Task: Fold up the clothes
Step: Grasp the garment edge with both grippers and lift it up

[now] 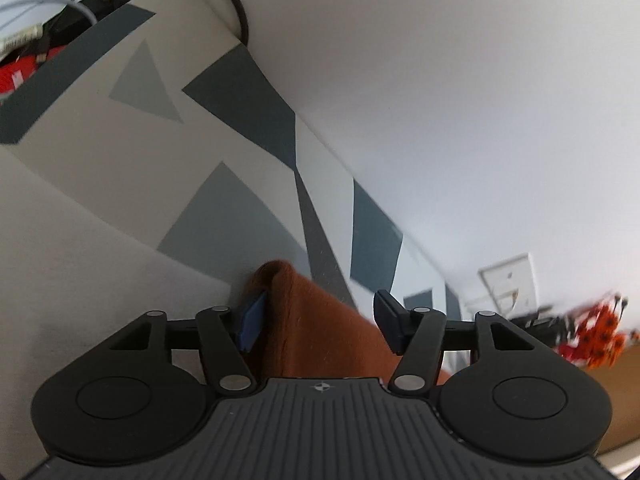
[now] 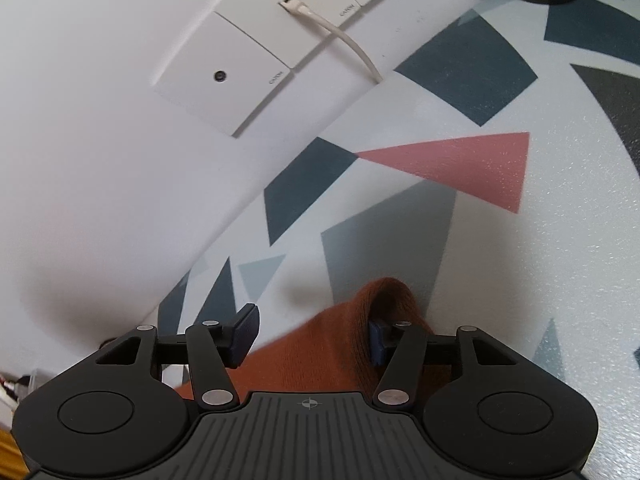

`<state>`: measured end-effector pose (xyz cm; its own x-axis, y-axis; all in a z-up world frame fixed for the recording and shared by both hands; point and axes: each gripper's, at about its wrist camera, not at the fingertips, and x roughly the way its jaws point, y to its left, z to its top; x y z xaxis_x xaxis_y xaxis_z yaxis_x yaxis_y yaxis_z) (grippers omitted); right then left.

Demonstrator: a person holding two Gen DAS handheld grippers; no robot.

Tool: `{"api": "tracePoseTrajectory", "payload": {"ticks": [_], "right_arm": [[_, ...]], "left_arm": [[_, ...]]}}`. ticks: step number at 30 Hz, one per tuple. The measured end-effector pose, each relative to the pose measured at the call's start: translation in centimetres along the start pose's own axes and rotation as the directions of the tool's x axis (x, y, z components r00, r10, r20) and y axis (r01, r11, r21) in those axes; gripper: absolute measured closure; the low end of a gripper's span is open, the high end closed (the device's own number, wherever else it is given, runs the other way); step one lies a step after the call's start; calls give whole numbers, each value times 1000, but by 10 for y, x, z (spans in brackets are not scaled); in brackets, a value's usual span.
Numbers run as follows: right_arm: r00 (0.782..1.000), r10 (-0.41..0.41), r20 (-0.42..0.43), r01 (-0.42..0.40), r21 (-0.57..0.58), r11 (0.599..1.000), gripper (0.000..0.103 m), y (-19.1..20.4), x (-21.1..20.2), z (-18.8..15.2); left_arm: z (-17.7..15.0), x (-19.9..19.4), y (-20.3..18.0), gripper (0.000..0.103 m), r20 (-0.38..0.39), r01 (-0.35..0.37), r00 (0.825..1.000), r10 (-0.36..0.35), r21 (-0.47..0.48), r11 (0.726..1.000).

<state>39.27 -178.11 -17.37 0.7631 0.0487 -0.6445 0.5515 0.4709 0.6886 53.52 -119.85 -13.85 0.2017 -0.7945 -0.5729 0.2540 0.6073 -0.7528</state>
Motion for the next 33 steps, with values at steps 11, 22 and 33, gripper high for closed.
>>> {"api": "tracePoseTrajectory", "payload": {"ticks": [11,22,33], "right_arm": [[994,-46,100,59,-130,990,98,22,7,25],[954,119,274,-32,-301,953,98,98,-45,63],[948,174,266,-60,-389,919,98,86,-153,-5]], "left_arm": [[15,0,-23,94,130,-55,990,50,35,998],[33,-54,-80,94,228,47,969,-89,183,982],[-49,-137,-80,94,219,105,962,-164,259,960]]}}
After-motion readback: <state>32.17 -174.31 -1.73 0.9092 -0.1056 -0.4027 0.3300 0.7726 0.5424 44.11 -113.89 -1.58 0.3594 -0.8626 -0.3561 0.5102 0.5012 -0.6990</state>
